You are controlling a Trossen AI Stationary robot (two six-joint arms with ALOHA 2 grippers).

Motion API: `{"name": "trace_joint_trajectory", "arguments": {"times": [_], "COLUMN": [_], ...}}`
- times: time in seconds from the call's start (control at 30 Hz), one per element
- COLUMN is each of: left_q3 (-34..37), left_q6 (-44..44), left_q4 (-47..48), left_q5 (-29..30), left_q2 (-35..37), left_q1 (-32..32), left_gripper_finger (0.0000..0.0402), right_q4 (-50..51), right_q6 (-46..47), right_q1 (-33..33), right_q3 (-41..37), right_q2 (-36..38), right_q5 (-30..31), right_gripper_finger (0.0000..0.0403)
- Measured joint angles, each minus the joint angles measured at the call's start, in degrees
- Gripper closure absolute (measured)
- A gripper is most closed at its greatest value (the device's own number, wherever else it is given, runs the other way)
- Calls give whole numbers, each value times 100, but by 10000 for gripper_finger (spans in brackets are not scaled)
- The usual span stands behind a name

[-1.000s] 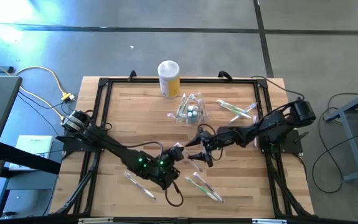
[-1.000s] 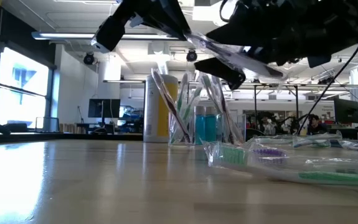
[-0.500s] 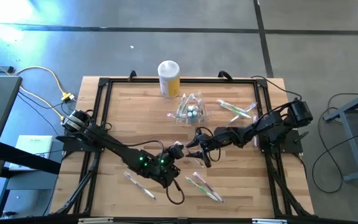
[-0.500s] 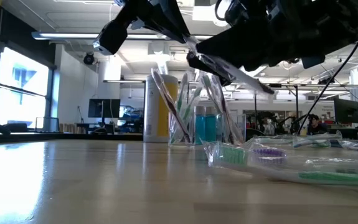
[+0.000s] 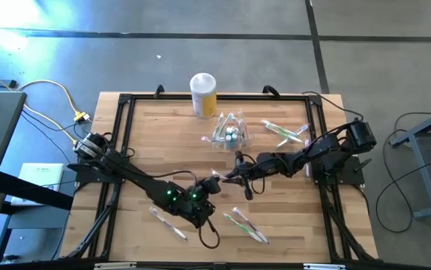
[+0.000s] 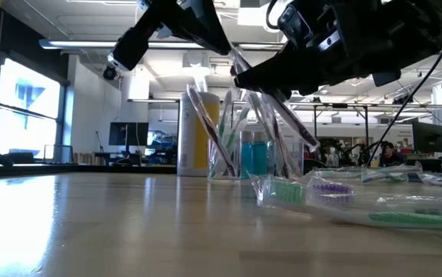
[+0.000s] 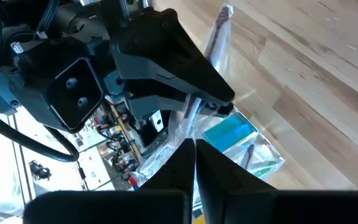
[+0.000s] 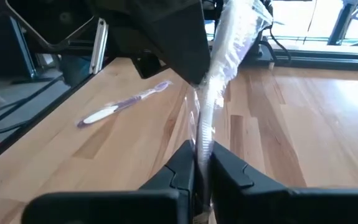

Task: Pick & Place toothbrushing station
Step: Put the purple toothbrush into the transparent organizer

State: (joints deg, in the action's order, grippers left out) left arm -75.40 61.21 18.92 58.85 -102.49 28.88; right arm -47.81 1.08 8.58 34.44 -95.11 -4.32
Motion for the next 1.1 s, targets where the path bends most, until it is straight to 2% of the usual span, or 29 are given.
{"name": "trace_joint_trajectory", "arguments": {"times": [0.13, 0.27, 0.4, 0.47, 0.53, 0.63, 0.7, 0.77, 0.83, 0.93, 1.1], "left_q3": [0, 2, 2, 2, 2, 2, 6, 155, 404, 1011, 2287], "left_q6": [-17, -40, -599, -1428, -2629, -4647, -5926, -6796, -7128, -7143, -6578], "left_q4": [57, 96, 289, 829, 1539, 2614, 2945, 2980, 2535, 1544, -1364], "left_q5": [3, 84, 198, 166, -88, -981, -1587, -1863, -1882, -1910, -2158], "left_q2": [39, 106, 278, 465, 728, 1133, 1322, 1530, 1690, 1911, 2164], "left_q1": [4, 39, 80, 76, 76, -32, -182, -281, -377, -478, -715], "left_gripper_finger": [385, 357, 326, 313, 301, 290, 287, 286, 286, 286, 286], "right_q4": [-3, 69, 89, 95, 91, 83, 68, 23, -50, -149, -282], "right_q6": [-93, -136, -143, -144, -144, -195, -267, -285, -289, -397, -961], "right_q1": [7, 5, 7, 7, 7, 7, 7, 8, 9, 44, 293], "right_q3": [2, 2, 2, 2, 2, 2, 2, 2, 2, 4, 4], "right_q2": [0, 0, 0, 0, 0, 0, 0, 0, 0, 2, 2], "right_q5": [44, 260, 463, 575, 637, 639, 637, 637, 660, 750, 1201], "right_gripper_finger": [389, 386, 389, 389, 389, 389, 389, 389, 389, 389, 389]}}
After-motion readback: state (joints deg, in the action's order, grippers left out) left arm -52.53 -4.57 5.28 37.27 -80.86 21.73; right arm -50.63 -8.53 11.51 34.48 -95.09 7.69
